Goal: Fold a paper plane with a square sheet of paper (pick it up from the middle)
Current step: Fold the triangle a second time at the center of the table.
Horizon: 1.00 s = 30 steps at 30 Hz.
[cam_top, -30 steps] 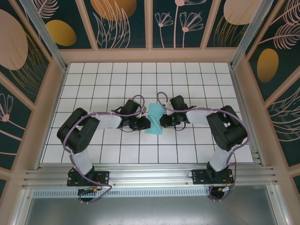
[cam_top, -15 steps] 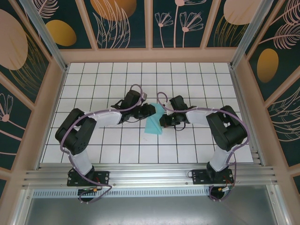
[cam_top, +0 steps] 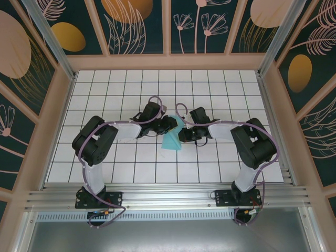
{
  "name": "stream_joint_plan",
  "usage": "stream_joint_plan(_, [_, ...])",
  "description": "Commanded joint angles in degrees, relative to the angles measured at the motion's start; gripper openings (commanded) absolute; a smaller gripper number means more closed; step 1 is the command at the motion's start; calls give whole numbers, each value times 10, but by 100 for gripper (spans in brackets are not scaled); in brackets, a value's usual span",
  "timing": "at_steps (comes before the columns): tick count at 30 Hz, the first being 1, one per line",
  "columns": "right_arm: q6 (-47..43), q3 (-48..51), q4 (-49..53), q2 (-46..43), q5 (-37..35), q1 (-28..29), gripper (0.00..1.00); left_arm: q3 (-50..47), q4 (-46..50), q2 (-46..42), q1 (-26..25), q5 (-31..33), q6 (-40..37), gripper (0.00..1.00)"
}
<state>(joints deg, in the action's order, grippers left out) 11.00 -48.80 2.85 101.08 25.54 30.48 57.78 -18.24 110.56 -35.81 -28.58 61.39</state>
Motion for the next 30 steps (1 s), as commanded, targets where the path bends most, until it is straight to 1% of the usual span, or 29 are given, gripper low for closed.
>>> stream_joint_plan(1, [1, 13, 5, 18, -17, 5, 12, 10, -25, 19, -2, -24, 10, 26])
stream_joint_plan(7, [2, 13, 4, 18, -16, 5, 13, -3, -13, 29, -2, -13, 0, 26])
stream_joint_plan(15, [6, 9, 6, 15, -9, 5, 15, -17, 18, 37, -2, 16, -33, 25])
stream_joint_plan(16, [7, 7, 6, 14, -8, 5, 15, -31, 21, 39, -3, 19, -38, 25])
stream_joint_plan(21, [19, 3, 3, 10, -2, 5, 19, -39, 32, 43, -3, 31, -53, 25])
stream_joint_plan(25, [37, 3, -2, -16, -6, 5, 24, -45, 36, 42, -3, 36, -63, 25])
stream_joint_plan(30, [68, 9, 13, -83, -37, 4, 30, -46, 35, 38, -2, 34, -72, 25])
